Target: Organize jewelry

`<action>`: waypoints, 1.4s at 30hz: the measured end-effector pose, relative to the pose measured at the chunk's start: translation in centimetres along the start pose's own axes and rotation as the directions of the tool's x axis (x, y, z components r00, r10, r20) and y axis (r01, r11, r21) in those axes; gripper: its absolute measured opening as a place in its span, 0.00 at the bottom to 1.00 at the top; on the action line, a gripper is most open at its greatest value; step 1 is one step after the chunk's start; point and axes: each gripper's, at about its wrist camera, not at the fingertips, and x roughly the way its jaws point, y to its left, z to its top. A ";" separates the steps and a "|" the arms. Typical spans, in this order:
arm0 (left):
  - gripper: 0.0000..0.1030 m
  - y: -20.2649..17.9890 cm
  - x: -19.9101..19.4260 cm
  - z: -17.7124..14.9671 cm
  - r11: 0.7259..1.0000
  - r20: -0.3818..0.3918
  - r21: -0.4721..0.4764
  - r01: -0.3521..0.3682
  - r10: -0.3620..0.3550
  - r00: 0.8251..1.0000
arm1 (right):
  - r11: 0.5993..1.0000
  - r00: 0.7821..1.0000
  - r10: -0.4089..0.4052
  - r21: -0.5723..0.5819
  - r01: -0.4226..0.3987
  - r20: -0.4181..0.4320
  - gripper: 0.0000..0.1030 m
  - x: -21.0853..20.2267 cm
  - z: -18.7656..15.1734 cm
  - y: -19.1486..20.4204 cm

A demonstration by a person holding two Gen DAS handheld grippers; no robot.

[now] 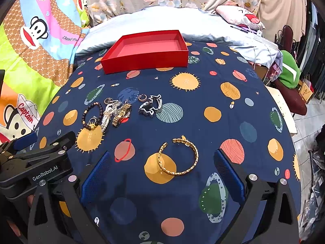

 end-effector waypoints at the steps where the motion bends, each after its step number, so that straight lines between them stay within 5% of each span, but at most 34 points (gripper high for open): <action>1: 0.95 0.0 0.0 0.0 1.000 0.001 0.001 -0.001 0.001 1.000 | 1.000 1.000 0.000 0.000 0.000 0.000 0.95 0.0 0.0 0.0; 42: 0.95 -0.1 0.4 -0.2 1.000 -0.012 -0.002 -0.012 0.012 1.000 | 1.000 1.000 0.005 0.005 -0.005 -0.008 0.95 0.2 -0.4 0.1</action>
